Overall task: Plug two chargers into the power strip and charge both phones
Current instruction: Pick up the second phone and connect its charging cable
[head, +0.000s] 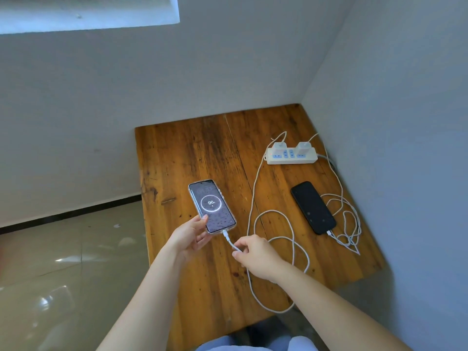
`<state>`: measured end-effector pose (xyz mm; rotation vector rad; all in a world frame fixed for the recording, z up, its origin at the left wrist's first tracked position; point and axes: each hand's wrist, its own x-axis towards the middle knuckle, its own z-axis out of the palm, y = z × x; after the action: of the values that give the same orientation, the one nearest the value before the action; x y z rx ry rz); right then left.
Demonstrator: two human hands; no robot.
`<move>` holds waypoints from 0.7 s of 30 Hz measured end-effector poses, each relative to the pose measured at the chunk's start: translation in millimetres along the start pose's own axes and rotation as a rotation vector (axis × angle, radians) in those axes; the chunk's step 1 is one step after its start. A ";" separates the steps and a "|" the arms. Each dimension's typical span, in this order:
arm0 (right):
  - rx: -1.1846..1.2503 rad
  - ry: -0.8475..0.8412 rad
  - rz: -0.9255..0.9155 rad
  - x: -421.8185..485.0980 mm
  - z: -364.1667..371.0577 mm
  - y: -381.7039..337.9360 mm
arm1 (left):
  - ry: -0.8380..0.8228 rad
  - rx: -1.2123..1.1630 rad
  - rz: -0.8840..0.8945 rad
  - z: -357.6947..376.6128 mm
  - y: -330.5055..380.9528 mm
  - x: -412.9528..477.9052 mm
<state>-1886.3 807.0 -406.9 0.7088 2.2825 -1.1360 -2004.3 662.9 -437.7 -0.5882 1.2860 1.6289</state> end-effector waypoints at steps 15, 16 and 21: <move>-0.218 -0.087 0.134 24.9 32.4 17.2 | 0.099 0.191 -0.065 -31.0 4.3 56.9; -0.222 -0.086 0.140 24.2 34.2 18.5 | 0.106 0.201 -0.071 -30.9 2.4 59.1; -0.185 -0.036 0.158 24.1 38.9 22.4 | 0.261 0.260 0.006 -30.2 -11.1 67.5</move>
<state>-1882.4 792.1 -455.4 0.7739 2.2223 -0.8459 -2029.3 660.3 -508.1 -0.6493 1.6613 1.3917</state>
